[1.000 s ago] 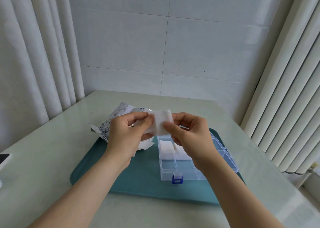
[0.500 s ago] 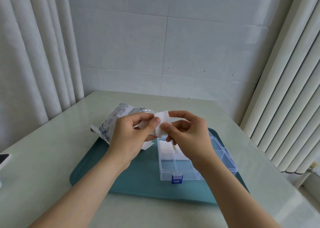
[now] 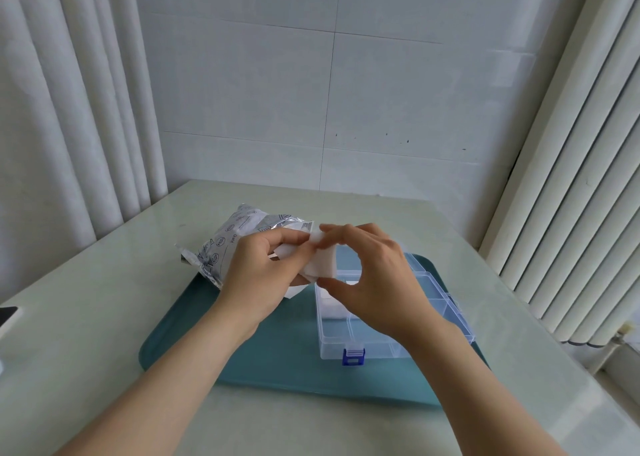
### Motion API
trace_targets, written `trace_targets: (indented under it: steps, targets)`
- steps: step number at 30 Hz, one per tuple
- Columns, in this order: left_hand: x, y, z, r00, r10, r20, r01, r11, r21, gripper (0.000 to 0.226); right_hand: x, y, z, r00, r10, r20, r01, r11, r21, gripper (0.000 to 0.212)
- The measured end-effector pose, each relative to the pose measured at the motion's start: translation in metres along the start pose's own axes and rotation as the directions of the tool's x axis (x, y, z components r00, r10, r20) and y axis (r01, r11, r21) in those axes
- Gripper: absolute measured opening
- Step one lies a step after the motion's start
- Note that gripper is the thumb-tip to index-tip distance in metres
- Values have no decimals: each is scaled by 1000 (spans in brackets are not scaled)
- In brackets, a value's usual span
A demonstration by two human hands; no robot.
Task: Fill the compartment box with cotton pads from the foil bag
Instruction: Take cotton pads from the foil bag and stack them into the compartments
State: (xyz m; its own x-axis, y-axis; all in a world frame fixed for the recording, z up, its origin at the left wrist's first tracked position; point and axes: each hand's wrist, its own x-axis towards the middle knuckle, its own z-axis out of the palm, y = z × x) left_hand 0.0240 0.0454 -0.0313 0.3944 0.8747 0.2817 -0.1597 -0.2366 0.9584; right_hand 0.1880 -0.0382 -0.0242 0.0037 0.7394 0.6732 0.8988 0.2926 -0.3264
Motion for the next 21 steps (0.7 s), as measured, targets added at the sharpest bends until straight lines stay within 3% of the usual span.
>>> trace_targets:
  steps: [3,7,12,16,21]
  targets:
    - [1,0,-1,1000,-17,7,17,999,30,10,0,2,-1,999,30,14,-31,998,57,38]
    - [1,-2,-1,1000,-15,-24,17,999,48,10,2,-7,-6,986,168,21,-167,949,266,46]
    - [-1,-3,3,999,6,33,-7,999,45,15,6,2,-8,919,393,-17,-358,853,381,25]
    - [0,-8,1,995,92,-23,-86,976,198,25,6,10,-16,864,504,29,-454,751,480,25]
    - [-5,-18,7,959,285,-1,-251,848,468,31,2,35,-22,723,678,130,-678,662,320,36]
